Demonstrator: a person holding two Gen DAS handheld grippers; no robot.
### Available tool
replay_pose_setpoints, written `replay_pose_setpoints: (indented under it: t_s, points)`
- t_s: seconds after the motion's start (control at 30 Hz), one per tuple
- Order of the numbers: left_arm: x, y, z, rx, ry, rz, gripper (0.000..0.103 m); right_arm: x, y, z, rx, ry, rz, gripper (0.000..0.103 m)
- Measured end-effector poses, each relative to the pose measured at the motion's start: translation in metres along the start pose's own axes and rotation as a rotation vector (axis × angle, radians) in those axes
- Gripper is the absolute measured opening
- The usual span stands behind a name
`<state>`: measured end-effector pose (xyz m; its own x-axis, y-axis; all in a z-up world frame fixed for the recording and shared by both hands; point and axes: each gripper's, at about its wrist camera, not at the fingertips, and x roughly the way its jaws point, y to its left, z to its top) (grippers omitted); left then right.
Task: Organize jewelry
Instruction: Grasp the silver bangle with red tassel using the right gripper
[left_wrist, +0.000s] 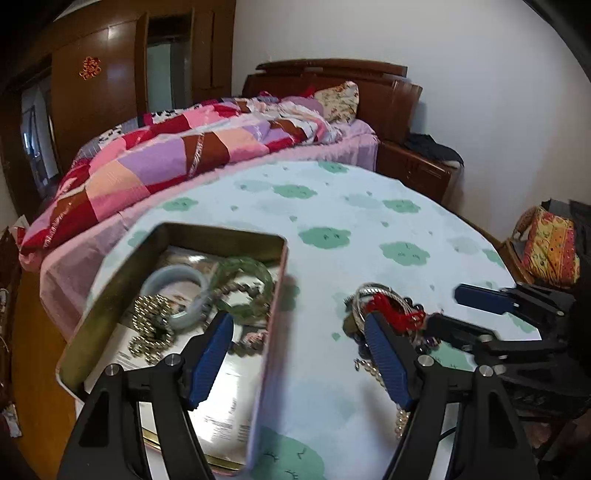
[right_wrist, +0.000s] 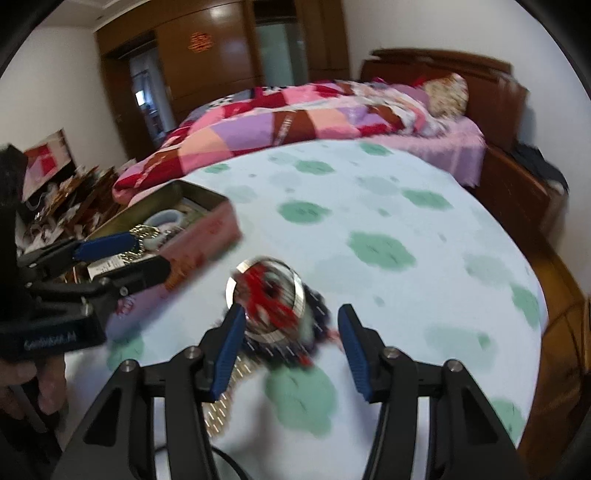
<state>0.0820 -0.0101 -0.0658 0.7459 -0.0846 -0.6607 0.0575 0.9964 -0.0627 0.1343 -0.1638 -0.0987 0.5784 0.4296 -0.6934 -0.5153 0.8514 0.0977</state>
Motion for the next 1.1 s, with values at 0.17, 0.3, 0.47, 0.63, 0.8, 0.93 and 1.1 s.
replay_pose_setpoints:
  t_s: [0.17,0.3,0.47,0.63,0.8,0.93,1.1]
  points:
    - [0.003,0.011,0.002,-0.031,0.001,0.01,0.074,0.023,0.017,0.016,-0.038,0.028,0.035,0.049]
    - [0.005,0.014,0.001,-0.045,0.009,-0.01,0.074,0.044,0.021,0.013,-0.055,0.075,0.037,0.029]
    - [0.003,0.01,0.002,-0.038,0.005,-0.031,0.074,0.032,0.011,0.01,-0.001,0.054,0.063,0.004]
    - [0.007,0.002,0.006,-0.025,0.011,-0.044,0.074,-0.011,-0.005,0.007,0.052,-0.042,0.079,0.003]
    - [0.016,-0.015,0.008,0.014,0.024,-0.064,0.074,-0.046,-0.022,0.005,0.101,-0.112,0.067,0.003]
    - [0.027,-0.027,0.008,0.023,0.047,-0.085,0.074,-0.044,-0.026,0.001,0.109,-0.105,0.053,0.007]
    - [0.031,-0.048,0.008,0.093,0.037,-0.082,0.073,-0.024,-0.04,-0.012,0.163,-0.056,0.005,0.03]
